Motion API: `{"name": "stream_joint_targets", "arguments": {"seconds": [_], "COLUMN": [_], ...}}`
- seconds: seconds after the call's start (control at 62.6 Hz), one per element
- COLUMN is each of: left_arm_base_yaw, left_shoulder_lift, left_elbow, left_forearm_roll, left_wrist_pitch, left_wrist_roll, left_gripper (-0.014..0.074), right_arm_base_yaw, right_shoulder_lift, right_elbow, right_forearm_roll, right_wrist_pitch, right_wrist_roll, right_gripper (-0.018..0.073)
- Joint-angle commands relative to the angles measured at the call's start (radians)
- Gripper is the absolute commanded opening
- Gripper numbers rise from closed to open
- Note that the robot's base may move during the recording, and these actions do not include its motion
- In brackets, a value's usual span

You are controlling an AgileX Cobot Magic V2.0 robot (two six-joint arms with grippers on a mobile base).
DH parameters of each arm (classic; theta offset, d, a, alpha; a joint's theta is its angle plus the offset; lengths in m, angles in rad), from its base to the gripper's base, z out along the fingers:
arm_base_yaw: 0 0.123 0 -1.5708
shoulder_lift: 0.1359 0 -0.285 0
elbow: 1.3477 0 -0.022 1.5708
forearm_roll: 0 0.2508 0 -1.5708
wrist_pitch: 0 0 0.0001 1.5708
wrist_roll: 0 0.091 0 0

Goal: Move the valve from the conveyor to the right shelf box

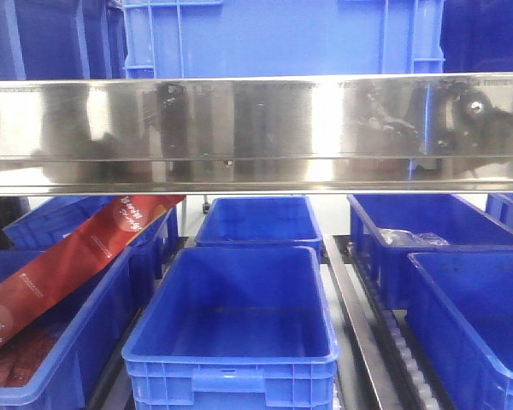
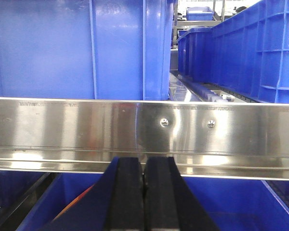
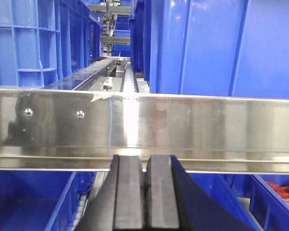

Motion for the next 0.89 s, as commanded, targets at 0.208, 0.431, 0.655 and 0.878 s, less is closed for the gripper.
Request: {"name": "stream_joint_targets", "arguments": {"seconds": [0.208,0.431,0.655,0.878], "left_arm_base_yaw": [-0.004,-0.004,-0.004,-0.004], "left_shoulder_lift": [-0.005,-0.005,-0.005,-0.005], "left_elbow": [-0.002,-0.002,-0.002,-0.002], "left_forearm_roll": [0.003,0.003,0.003,0.003], "left_wrist_pitch": [-0.017,-0.017,-0.017,-0.017], "left_wrist_roll": [-0.007,-0.007,-0.007,-0.007], "left_gripper": [-0.0111,-0.0111,-0.0111,-0.0111], "right_arm_base_yaw": [-0.005,-0.005,-0.005,-0.005], "right_shoulder_lift": [-0.004,-0.004,-0.004,-0.004], "right_elbow": [0.001,0.001,0.001,0.001], "right_forearm_roll": [-0.005,-0.005,-0.005,-0.005], "right_wrist_pitch": [-0.029,-0.029,-0.029,-0.029], "right_wrist_roll": [-0.001,-0.001,-0.001,-0.001], "right_gripper": [-0.0155,-0.0155,-0.0155,-0.0155]}}
